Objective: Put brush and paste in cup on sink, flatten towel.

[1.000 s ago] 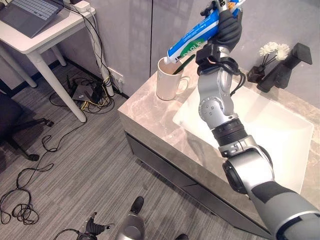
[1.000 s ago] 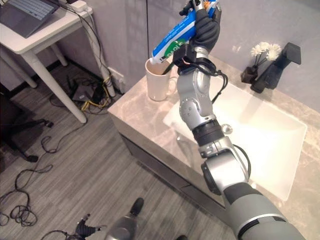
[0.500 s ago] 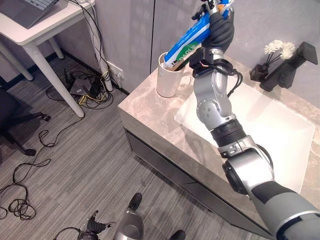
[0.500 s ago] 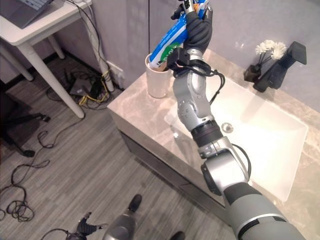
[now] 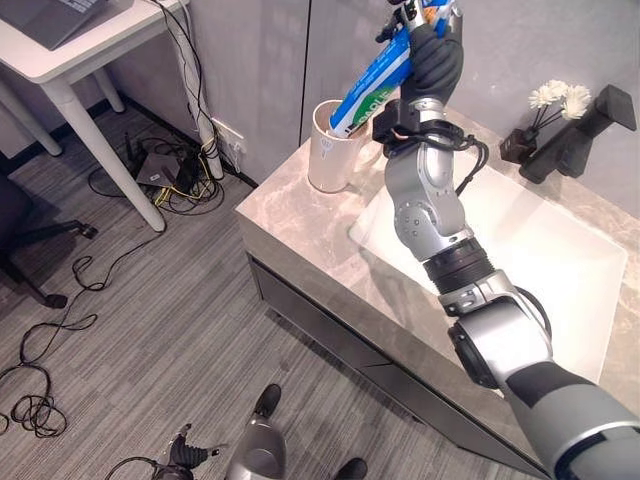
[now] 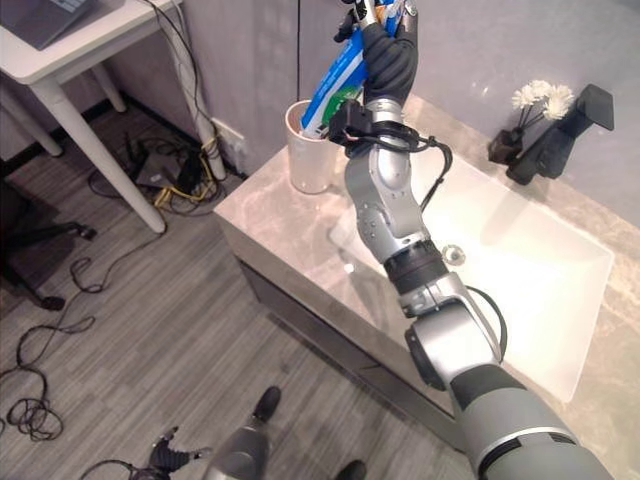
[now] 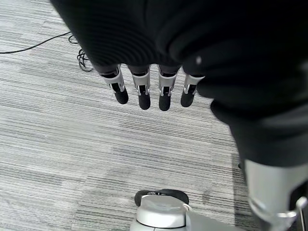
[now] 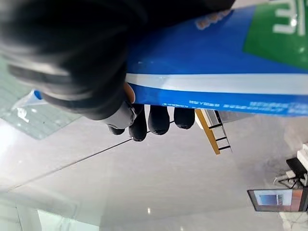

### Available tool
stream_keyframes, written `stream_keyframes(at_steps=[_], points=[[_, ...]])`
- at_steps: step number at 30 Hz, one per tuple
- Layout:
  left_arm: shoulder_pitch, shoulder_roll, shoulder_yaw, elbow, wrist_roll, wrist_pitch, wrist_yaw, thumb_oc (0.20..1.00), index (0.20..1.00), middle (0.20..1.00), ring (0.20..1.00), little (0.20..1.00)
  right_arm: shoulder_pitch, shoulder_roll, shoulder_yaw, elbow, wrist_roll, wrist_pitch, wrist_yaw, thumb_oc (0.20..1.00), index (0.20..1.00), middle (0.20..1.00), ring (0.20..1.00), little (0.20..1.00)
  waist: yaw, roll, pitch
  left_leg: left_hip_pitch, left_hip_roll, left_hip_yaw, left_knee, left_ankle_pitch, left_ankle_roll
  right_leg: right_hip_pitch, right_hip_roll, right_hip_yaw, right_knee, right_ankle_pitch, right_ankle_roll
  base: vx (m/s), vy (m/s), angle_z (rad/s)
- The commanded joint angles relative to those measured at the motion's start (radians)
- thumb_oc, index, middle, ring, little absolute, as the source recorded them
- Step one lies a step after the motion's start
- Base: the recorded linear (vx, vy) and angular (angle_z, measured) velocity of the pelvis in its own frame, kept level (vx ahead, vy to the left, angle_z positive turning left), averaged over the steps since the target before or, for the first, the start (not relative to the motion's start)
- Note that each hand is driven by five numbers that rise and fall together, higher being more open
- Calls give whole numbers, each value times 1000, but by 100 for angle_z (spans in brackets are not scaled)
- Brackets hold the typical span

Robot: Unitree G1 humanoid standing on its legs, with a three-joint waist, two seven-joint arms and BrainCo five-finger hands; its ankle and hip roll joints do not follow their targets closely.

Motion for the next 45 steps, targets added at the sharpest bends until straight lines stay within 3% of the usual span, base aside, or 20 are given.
stream_keyframes(at_steps=[1, 26, 28, 29, 30, 39, 45], points=[[-11, 20, -26, 72, -14, -16, 28, 1000, 1000, 1000, 1000, 1000, -30, -64, 21, -29, -86, -20, -14, 200, 200, 200, 200, 200, 39, -12, -24, 8, 36, -12, -71, 32, -19, 47, -114, 31, -1, 147, 96, 0, 0, 0], [-45, 8, -20, 126, -26, -22, 62, 1000, 1000, 1000, 1000, 1000, -70, -51, 87, 22, -239, 25, -69, 200, 200, 200, 200, 200, 44, -22, -4, -16, 30, -12, -71, 38, -18, 29, -115, 33, -1, 151, 99, 0, 0, 0], [-50, 8, -19, 128, -30, -23, 65, 1000, 1000, 1000, 1000, 1000, -77, -55, 95, 30, -230, 29, -63, 464, 464, 464, 464, 464, 44, -25, -1, -21, 29, -11, -71, 39, -18, 25, -115, 32, -1, 154, 100, 0, 0, 0], [-50, 8, -19, 129, -30, -23, 65, 1000, 1000, 1000, 1000, 1000, -77, -55, 95, 30, -230, 29, -63, 843, 843, 843, 843, 843, 44, -25, -1, -21, 29, -11, -71, 39, -18, 25, -115, 32, -1, 154, 100, 0, 0, 0], [-53, 8, -19, 129, -31, -22, 66, 1000, 1000, 1000, 1000, 1000, -77, -58, 98, 31, -228, 32, -59, 1000, 1000, 1000, 1000, 1000, 43, -27, 1, -22, 27, -10, -71, 39, -18, 23, -115, 33, -1, 154, 100, 0, 0, 0], [-47, 3, -28, 123, -36, -19, 70, 1000, 1000, 1000, 1000, 1000, -88, -44, 96, 66, -227, 33, -73, 1000, 1000, 1000, 1000, 1000, 37, -22, -2, -15, 30, -2, -71, 36, -17, 25, -114, 38, -1, 152, 99, 0, 0, 0], [-44, -1, -37, 132, -22, -10, 58, 1000, 1000, 1000, 1000, 1000, -73, -34, 75, 62, -259, 48, -94, 1000, 1000, 1000, 1000, 1000, 32, 1, -16, 8, 39, 7, -71, 32, -19, 42, -115, 43, -1, 145, 96, 0, 0, -1]])
